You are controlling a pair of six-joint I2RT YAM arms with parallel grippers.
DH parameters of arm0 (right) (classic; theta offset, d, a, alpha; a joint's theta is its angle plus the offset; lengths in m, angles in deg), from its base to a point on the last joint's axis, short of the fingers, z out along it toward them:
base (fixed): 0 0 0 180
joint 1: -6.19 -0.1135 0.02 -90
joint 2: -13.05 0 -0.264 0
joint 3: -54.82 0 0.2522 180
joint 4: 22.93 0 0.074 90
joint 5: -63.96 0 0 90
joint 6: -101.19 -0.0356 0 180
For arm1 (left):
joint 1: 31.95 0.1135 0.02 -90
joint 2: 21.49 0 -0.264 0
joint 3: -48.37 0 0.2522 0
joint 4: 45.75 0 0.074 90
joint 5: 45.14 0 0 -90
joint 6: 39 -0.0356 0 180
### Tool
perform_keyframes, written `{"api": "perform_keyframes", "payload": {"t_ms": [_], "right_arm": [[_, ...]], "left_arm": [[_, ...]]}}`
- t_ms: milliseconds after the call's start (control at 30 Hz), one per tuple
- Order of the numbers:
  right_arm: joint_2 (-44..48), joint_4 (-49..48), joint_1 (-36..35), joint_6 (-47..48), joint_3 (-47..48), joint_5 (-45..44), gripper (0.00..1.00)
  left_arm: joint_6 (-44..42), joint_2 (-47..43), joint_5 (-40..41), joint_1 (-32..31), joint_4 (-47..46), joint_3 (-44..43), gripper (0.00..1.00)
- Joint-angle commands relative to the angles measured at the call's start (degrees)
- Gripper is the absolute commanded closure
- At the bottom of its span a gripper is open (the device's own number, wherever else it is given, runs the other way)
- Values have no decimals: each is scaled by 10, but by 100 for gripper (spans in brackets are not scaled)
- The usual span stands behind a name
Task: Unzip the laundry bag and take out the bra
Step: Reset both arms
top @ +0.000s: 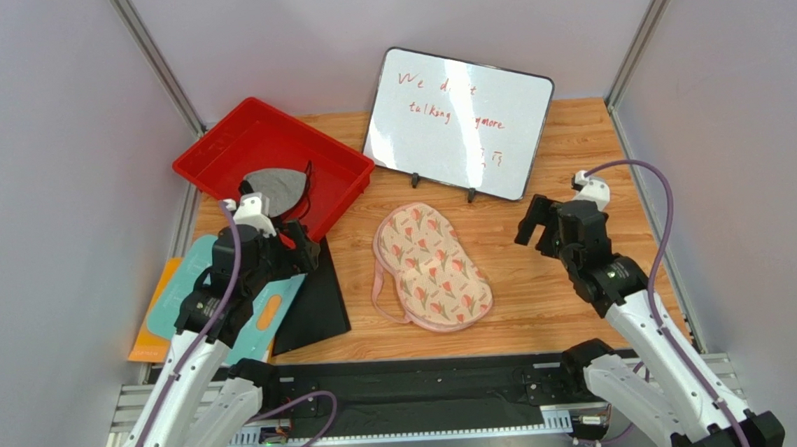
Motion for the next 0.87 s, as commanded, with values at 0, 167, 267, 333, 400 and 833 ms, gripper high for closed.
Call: {"api": "perform_keyframes", "payload": {"t_ms": [0, 167, 267, 333, 400, 833], "right_arm": [[39, 35, 6, 11, 22, -30, 0], [55, 44, 6, 10, 24, -26, 0], [54, 45, 6, 10, 25, -22, 0], [53, 44, 6, 11, 23, -20, 0], [53, 44, 6, 10, 21, -18, 0], [54, 43, 7, 11, 20, -19, 0]], "left_arm": [[-9, -20, 18, 4, 35, -31, 0], [-11, -31, 8, 4, 35, -32, 0], [-19, -32, 5, 3, 43, -37, 0], [-19, -33, 8, 3, 48, -39, 0], [-17, -34, 9, 4, 47, -36, 0], [-26, -64, 33, 3, 59, -42, 0]]}}
